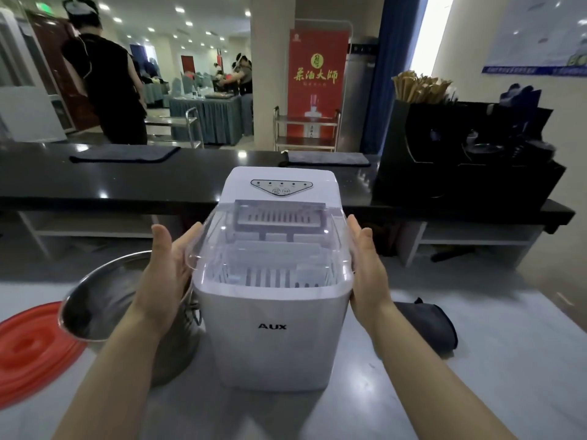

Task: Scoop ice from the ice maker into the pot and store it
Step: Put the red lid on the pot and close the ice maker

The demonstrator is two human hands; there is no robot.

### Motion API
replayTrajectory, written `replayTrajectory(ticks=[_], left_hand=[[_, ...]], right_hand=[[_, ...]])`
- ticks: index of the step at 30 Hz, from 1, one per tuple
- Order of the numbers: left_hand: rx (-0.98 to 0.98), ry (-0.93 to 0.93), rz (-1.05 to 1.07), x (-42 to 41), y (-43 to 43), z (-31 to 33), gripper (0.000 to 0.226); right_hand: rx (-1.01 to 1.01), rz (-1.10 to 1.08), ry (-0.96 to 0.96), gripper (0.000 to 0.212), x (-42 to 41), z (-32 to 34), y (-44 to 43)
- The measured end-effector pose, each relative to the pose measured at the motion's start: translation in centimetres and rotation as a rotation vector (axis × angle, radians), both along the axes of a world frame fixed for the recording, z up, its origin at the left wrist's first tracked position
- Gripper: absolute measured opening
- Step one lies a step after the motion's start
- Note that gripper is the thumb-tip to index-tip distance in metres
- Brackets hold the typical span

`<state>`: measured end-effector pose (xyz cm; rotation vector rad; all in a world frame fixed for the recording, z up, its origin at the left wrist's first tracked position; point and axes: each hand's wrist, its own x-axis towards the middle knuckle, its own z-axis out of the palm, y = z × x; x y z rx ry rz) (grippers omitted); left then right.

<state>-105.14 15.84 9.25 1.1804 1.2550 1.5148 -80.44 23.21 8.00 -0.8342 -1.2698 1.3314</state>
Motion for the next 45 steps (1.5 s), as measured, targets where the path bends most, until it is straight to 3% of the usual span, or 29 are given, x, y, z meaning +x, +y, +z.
replayTrajectory(ticks=[2, 6, 13, 18, 25, 28, 35, 38, 45], left_hand=[[-0.028, 0.02, -0.011, 0.2, -0.3, -0.1, 0.085], [-0.072, 0.006, 0.039, 0.2, -0.5, -1.1, 0.07], [-0.019, -0.02, 0.076, 0.0, -1.3, -2.6, 0.074], [0.033, 0.0, 0.137, 0.1, -2.0, -3.1, 0.05], [0.047, 0.079, 0.227, 0.0, -3.4, -2.9, 0.046], [0.049, 0.146, 0.263, 0.2, -4.6, -2.6, 0.031], [0.044, 0.235, 0.32, -2.4, -7.2, -4.1, 0.026], [0.055, 0.181, 0.312, -5.3, -7.8, -4.1, 0.031], [0.02, 0.215, 0.277, -15.7, -8.7, -4.1, 0.031]], right_hand=[[0.005, -0.005, 0.003, 0.046, -0.1, -0.3, -0.4], [0.054, -0.031, -0.07, 0.075, -0.4, -0.9, -1.7], [0.17, -0.174, -0.248, 0.057, 0.0, -1.6, -3.3], [0.263, -0.277, -0.479, 0.055, 0.0, -1.7, -4.0], [0.696, -0.388, -0.786, 0.049, -2.1, -1.4, -5.6], [0.83, -0.373, -0.882, 0.04, -3.1, -1.3, -6.0], [0.948, -0.342, -0.966, 0.038, -7.6, -1.3, -7.4], [0.97, -0.329, -0.971, 0.036, -10.9, -1.0, -8.0], [0.928, -0.215, -0.67, 0.029, -23.2, -1.6, -10.3]])
